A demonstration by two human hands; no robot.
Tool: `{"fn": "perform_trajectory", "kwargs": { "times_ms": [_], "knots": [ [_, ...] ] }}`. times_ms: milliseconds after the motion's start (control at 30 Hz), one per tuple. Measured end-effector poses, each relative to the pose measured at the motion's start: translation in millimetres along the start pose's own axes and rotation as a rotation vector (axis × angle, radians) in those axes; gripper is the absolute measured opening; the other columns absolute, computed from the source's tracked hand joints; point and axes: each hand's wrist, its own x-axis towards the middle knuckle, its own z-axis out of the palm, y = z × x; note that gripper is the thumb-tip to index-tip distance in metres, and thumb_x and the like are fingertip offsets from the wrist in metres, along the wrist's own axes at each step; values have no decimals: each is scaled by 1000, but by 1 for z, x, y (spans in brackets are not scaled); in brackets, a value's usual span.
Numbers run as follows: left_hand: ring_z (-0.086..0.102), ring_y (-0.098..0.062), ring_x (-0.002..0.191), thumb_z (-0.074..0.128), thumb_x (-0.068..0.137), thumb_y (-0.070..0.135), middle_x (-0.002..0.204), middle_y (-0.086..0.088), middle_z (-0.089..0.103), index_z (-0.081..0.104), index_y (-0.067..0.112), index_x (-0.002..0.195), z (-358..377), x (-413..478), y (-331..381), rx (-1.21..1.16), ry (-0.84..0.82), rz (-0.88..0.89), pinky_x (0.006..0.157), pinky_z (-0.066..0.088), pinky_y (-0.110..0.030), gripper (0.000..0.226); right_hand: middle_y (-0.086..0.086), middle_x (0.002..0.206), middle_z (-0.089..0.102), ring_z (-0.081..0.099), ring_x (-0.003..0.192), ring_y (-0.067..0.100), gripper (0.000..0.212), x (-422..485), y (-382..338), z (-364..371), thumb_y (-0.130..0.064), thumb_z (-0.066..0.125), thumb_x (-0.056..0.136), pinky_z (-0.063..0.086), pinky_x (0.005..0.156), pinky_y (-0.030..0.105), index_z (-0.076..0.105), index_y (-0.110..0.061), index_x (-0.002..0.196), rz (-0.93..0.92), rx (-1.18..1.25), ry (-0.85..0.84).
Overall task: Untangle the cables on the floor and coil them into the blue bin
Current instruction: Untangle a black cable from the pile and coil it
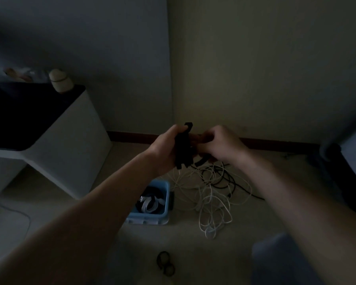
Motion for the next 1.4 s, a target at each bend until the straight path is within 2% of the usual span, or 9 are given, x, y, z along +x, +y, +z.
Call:
{"fn": "perform_trajectory", "kwargs": {
  "times_ms": [133,267,400,533,767,900,1100,1333,1400],
  "knots": [
    [49,-36,106,35,101,38,136,-37,48,52,-12,133,0,4,2,-16,10,20,86,37,-43,62,12,76,75,74,71,33,18,6,-2,1,-29,78,83,53,59,36,73,-13,78,5,37,-45],
    [52,-37,102,41,99,37,120,-31,55,53,-10,134,6,7,0,-41,57,8,89,36,-47,60,7,74,75,74,67,27,15,6,-3,4,-28,73,87,52,58,34,74,-13,85,-7,-5,-42],
    [61,-30,86,45,100,33,108,-20,62,57,-5,130,11,8,-5,-87,81,-6,75,51,-39,50,10,76,74,73,67,27,9,6,-4,9,-18,66,93,57,58,36,74,-15,91,-8,-21,-85],
    [59,-27,73,42,102,34,97,-18,62,61,-1,122,13,3,-7,-107,28,-26,60,45,-33,45,3,83,72,69,75,17,15,2,-4,4,-11,58,98,53,57,25,69,-20,96,94,128,-188],
    [65,-30,101,41,103,31,128,-23,61,55,-3,134,16,-3,-14,-191,-31,-53,78,58,-36,48,7,86,61,60,77,17,23,-5,-3,-1,-3,47,94,49,55,26,67,-13,97,241,331,-329],
    [64,-29,98,43,101,35,119,-23,61,53,-5,134,12,-2,-16,-185,-44,-65,80,54,-36,53,4,82,59,58,70,13,24,-6,2,-4,-19,52,80,42,59,28,62,-13,102,249,511,-457],
    [68,-24,86,42,102,33,105,-16,65,61,3,119,9,-5,-12,-269,-75,-135,68,57,-31,39,0,99,75,68,88,15,23,-9,2,11,-23,69,91,47,56,22,70,-20,113,172,432,-426],
    [70,-24,94,32,103,34,112,-16,70,55,0,133,6,-13,-3,-271,-160,-125,78,54,-34,51,2,99,73,65,96,20,37,-8,3,9,-37,76,75,42,68,30,73,-20,108,193,520,-401],
    [64,-29,113,30,103,32,130,-21,63,50,-3,138,3,-14,2,-275,-200,-99,92,52,-39,53,8,103,71,64,99,24,44,-6,4,7,-36,81,72,40,75,35,72,-15,108,196,629,-417]
  ]
}}
